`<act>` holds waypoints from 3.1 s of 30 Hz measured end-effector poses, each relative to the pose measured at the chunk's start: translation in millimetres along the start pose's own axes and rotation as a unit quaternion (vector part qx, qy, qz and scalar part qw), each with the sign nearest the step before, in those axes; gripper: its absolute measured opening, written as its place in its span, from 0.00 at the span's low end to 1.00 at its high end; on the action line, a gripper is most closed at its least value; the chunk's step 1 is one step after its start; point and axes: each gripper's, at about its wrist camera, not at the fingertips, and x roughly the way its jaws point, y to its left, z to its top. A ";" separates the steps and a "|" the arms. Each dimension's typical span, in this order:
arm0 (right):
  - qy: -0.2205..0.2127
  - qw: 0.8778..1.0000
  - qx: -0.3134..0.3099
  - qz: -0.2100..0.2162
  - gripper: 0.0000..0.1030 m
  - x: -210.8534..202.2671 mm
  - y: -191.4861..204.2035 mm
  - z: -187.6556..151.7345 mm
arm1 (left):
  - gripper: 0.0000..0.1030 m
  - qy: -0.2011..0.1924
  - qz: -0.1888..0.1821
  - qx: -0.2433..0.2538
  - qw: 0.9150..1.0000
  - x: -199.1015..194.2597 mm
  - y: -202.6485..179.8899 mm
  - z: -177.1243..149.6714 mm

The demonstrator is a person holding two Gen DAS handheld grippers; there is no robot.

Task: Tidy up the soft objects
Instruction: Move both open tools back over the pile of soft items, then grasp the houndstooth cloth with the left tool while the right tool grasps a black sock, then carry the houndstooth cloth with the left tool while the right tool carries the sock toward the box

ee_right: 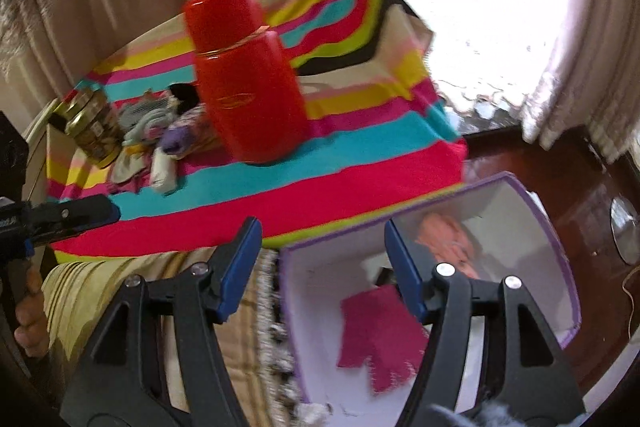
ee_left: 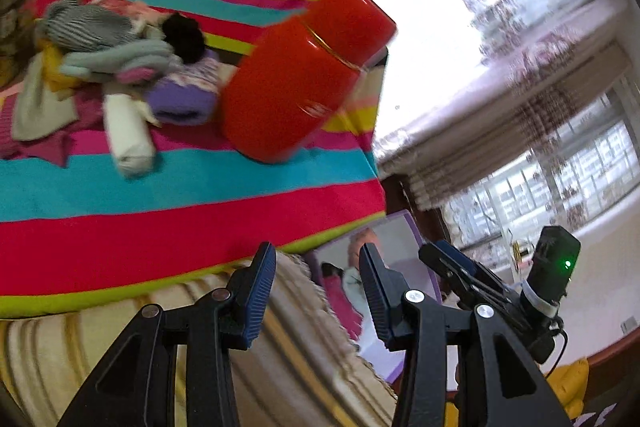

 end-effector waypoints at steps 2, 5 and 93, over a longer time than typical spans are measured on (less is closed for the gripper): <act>0.001 1.000 -0.013 0.011 0.65 3.6 15.1 5.0 | 0.44 -0.011 0.007 -0.008 1.000 -7.3 10.6 3.9; 0.003 0.999 -0.037 0.027 0.66 10.6 41.1 10.2 | 0.44 -0.027 0.014 -0.027 0.999 -18.7 29.5 8.8; -0.066 0.986 -0.126 0.089 0.15 136.2 219.1 118.8 | 0.07 -0.238 0.056 -0.109 0.964 -77.7 169.8 127.6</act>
